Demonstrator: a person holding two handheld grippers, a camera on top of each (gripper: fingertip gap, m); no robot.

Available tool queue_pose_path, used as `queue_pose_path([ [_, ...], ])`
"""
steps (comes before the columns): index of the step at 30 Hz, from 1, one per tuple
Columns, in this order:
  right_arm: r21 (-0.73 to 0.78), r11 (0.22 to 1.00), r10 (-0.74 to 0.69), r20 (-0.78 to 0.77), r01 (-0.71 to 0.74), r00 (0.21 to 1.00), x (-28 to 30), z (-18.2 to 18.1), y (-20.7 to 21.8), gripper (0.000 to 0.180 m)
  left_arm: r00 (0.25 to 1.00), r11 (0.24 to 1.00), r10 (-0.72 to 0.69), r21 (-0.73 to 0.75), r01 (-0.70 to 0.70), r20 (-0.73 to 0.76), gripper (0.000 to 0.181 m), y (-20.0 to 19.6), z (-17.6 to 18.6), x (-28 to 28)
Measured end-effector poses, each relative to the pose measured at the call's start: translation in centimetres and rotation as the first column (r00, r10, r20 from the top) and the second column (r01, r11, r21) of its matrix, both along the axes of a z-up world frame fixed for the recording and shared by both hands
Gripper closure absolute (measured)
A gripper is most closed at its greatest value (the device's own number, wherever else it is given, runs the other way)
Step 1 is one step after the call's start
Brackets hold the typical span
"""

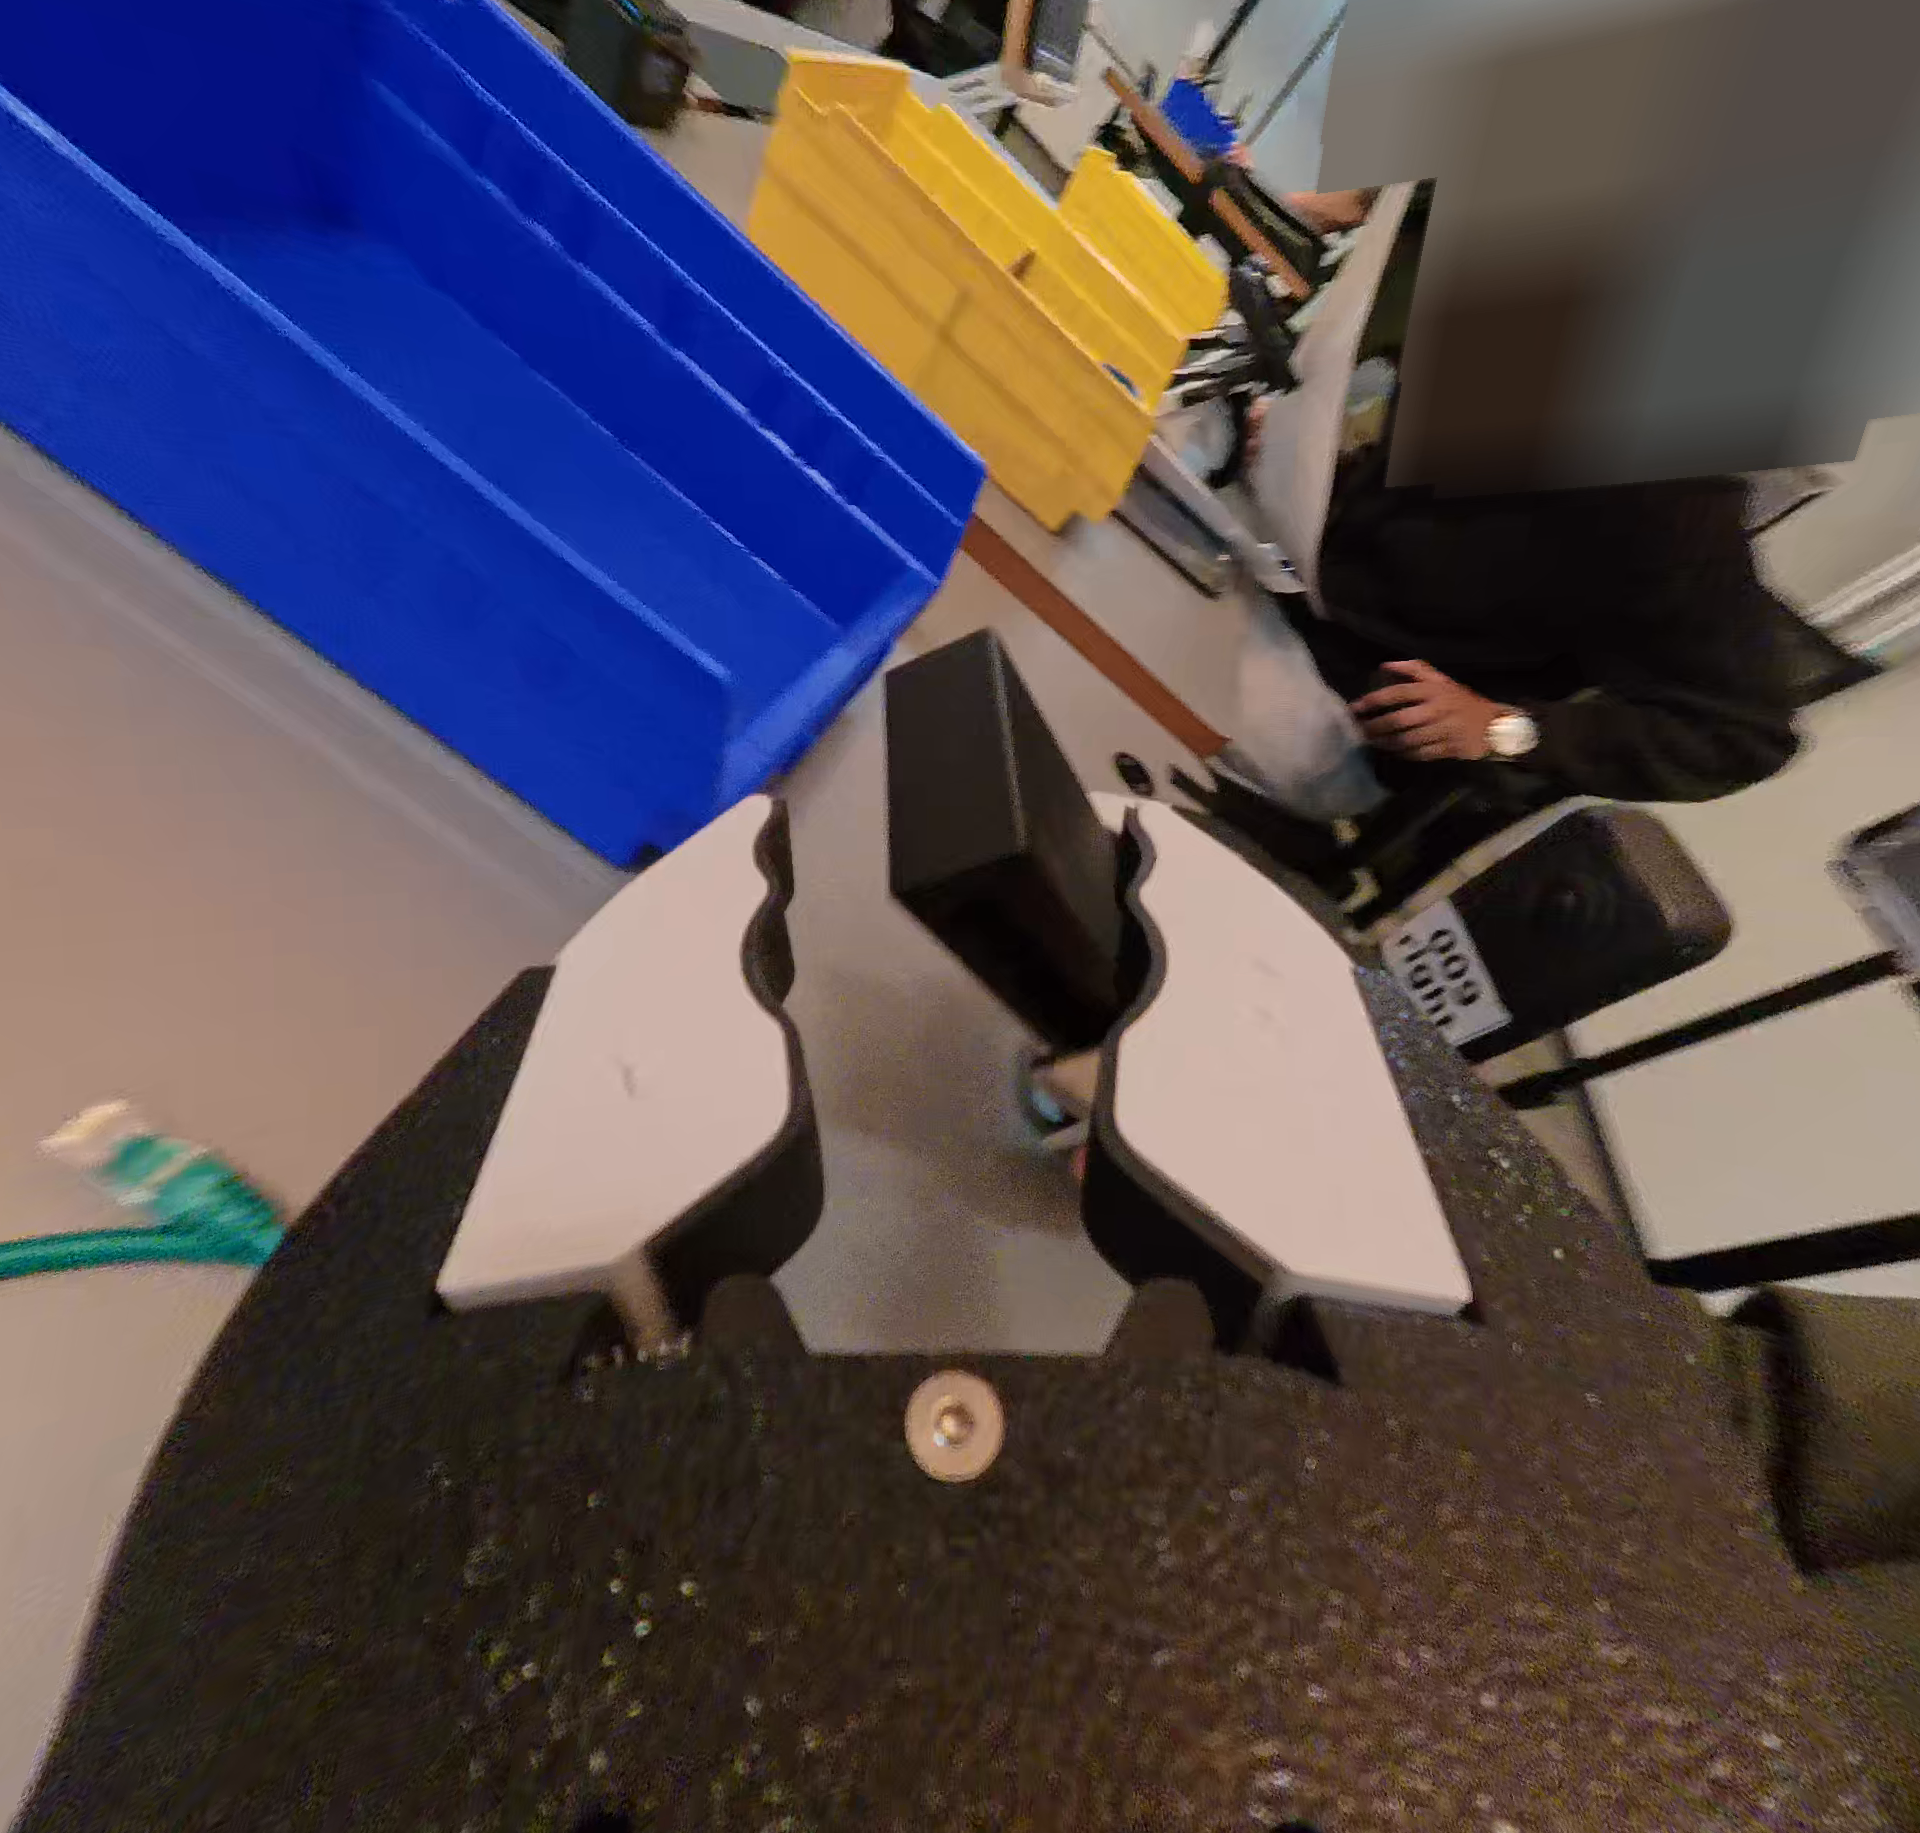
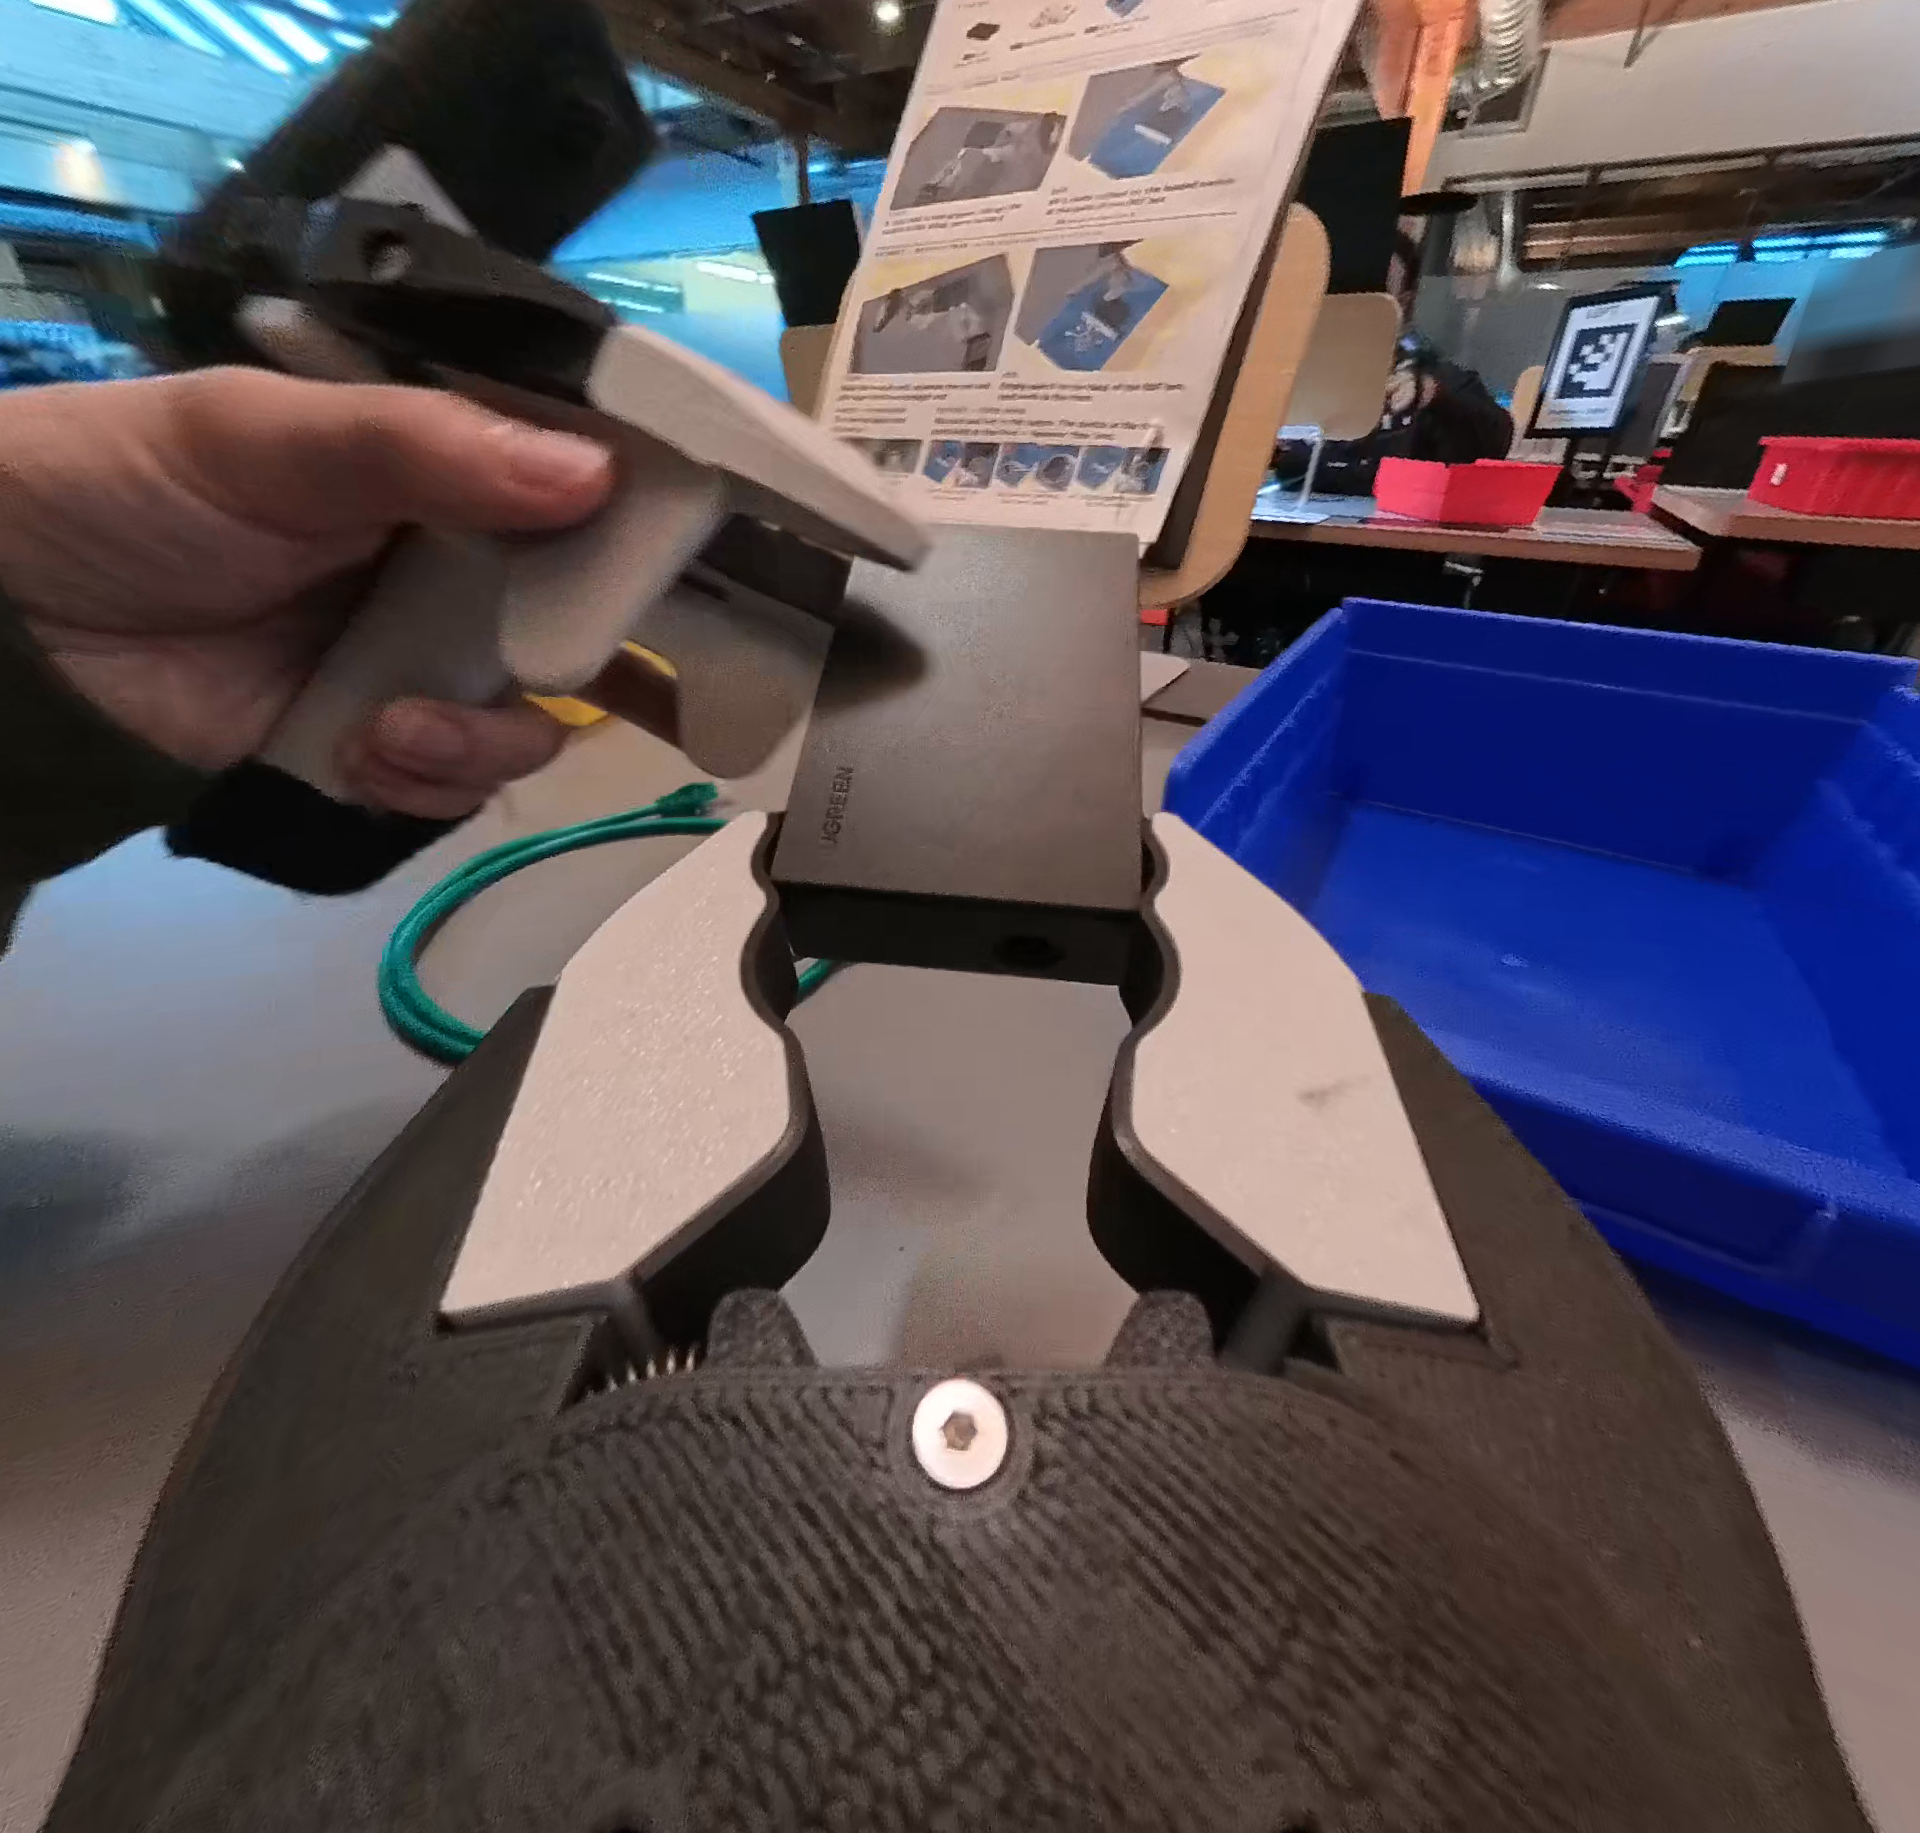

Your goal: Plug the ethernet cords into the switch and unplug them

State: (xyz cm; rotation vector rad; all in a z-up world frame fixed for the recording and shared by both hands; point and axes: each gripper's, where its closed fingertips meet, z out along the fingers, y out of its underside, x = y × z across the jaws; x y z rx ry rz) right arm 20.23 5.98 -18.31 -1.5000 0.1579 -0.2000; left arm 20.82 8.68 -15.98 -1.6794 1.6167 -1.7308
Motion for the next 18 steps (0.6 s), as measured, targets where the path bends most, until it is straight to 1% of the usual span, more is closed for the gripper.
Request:
queue_pose_path([
  [3,0.032,0.999,-0.009,-0.026,0.01,1.0,1.0,0.3,-0.1,0.117,0.999,0.987,0.051,0.152,-0.049,-0.009,0.121,2.0,-0.6,-1.4],
  [5,0.032,0.999,-0.018,-0.027,0.019,0.999,1.4,0.3,-0.2,0.117,0.998,0.972,0.034,0.233,-0.02,-0.058,0.122,2.5,-2.0,-2.8],
  [8,0.035,0.999,-0.032,-0.049,0.034,0.998,1.8,0.2,-0.3,0.117,0.982,0.936,0.012,0.348,0.055,-0.188,0.122,2.5,-5.3,-5.4],
  [9,0.028,0.999,-0.042,-0.045,0.044,0.998,2.0,0.2,-0.4,0.117,0.979,0.926,0.012,0.372,0.065,-0.202,0.122,2.4,-6.1,-6.0],
  [11,0.019,0.998,-0.054,-0.037,0.055,0.998,2.2,0.1,-0.6,0.117,0.983,0.926,0.033,0.376,0.039,-0.182,0.123,2.3,-7.1,-6.6],
  [14,0.02,0.996,-0.083,-0.027,0.083,0.996,2.8,0.6,-1.2,0.117,0.989,0.943,0.044,0.334,0.006,-0.142,0.122,2.4,-7.8,-6.5],
  [16,0.018,0.997,-0.073,-0.027,0.073,0.997,2.9,0.7,-1.4,0.117,0.99,0.946,0.073,0.323,-0.031,-0.119,0.122,3.3,-8.3,-6.2],
  [18,0.005,0.996,-0.092,-0.034,0.092,0.995,3.3,0.0,-1.5,0.117,0.991,0.951,0.101,0.301,-0.071,-0.087,0.122,4.2,-8.2,-6.0],
])
